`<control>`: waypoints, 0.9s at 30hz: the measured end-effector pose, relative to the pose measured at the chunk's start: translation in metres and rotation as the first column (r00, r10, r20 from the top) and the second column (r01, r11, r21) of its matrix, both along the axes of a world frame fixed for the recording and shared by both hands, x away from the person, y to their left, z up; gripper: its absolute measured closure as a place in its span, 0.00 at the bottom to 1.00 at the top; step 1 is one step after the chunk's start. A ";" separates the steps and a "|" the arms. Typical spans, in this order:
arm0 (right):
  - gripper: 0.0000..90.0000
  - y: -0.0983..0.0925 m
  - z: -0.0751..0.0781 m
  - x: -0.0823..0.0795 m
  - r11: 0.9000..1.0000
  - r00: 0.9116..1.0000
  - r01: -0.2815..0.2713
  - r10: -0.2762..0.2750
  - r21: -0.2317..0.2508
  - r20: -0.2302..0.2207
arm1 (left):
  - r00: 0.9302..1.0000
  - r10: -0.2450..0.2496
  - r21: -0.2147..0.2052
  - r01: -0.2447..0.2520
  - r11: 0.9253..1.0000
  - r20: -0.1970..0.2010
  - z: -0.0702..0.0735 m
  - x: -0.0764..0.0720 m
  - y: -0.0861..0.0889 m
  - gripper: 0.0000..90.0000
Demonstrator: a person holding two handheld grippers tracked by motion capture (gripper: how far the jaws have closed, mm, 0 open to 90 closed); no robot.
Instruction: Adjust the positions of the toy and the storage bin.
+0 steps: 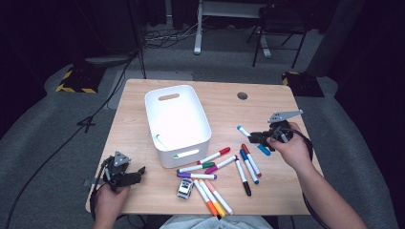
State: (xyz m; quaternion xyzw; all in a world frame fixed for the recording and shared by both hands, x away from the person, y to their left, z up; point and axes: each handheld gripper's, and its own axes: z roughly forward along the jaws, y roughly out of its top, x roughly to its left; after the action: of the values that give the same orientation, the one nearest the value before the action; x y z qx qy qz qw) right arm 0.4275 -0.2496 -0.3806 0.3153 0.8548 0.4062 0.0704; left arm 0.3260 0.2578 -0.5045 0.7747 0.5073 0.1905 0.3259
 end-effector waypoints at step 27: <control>0.85 0.093 0.053 0.015 0.985 0.981 -0.173 0.171 0.015 0.094 | 1.000 -0.003 0.001 0.003 1.000 -0.003 0.000 0.001 0.000 0.26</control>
State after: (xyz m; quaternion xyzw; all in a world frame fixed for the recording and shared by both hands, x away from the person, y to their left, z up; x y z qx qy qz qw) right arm 0.4424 -0.1567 -0.3272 0.2221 0.8700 0.4345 0.0708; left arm 0.3265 0.2579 -0.5046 0.7758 0.5067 0.1890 0.3251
